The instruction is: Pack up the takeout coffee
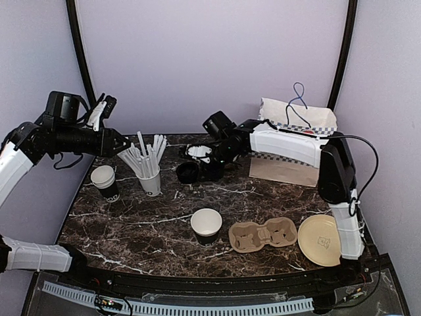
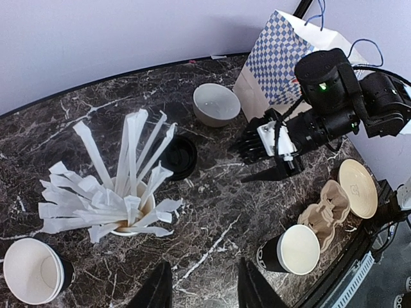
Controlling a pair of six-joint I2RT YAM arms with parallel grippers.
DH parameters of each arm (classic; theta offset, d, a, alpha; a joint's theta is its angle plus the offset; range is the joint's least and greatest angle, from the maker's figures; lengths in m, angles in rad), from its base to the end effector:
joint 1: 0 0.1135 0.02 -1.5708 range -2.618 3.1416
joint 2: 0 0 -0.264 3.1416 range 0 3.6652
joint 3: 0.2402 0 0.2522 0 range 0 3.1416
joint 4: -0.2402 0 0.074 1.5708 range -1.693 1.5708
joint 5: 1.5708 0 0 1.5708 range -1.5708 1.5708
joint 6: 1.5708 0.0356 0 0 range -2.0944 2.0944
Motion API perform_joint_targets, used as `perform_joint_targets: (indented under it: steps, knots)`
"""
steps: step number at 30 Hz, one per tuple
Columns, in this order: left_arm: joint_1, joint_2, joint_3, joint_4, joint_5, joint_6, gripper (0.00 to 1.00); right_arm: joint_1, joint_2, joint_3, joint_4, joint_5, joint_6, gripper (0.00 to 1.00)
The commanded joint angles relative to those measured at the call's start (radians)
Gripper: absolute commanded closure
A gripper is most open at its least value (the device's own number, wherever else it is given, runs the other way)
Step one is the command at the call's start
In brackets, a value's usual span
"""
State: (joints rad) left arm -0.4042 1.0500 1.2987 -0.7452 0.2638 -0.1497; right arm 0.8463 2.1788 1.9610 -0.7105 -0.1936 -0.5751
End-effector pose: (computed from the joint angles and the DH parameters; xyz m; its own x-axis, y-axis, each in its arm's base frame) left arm 0.1863 -0.0898 0.4093 -0.5211 0.0663 -0.8509 0.5186 0.8165 -0.2539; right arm 0.3184 0.3701 0.2486 -0.0040 -0.8099 -0.5866 -0.9694 0.1472 -0.1967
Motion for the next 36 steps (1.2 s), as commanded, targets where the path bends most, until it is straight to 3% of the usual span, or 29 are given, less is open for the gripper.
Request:
perform_joint_targets:
  steps: [1, 5, 19, 36]
  knots:
    - [-0.010, -0.062, -0.046, 0.046, 0.030, 0.010, 0.62, 0.001, 0.138, 0.163, 0.002, 0.071, -0.123, 0.45]
    - [-0.012, -0.091, -0.078, 0.049, 0.031, 0.016, 0.62, 0.000, 0.234, 0.293, -0.006, 0.076, -0.120, 0.43]
    - [-0.012, -0.097, -0.127, 0.048, 0.048, 0.044, 0.61, 0.001, 0.365, 0.371, 0.032, 0.066, -0.145, 0.42]
    - [-0.012, -0.113, -0.142, 0.049, 0.064, 0.014, 0.61, 0.005, 0.361, 0.391, -0.062, 0.043, -0.162, 0.56]
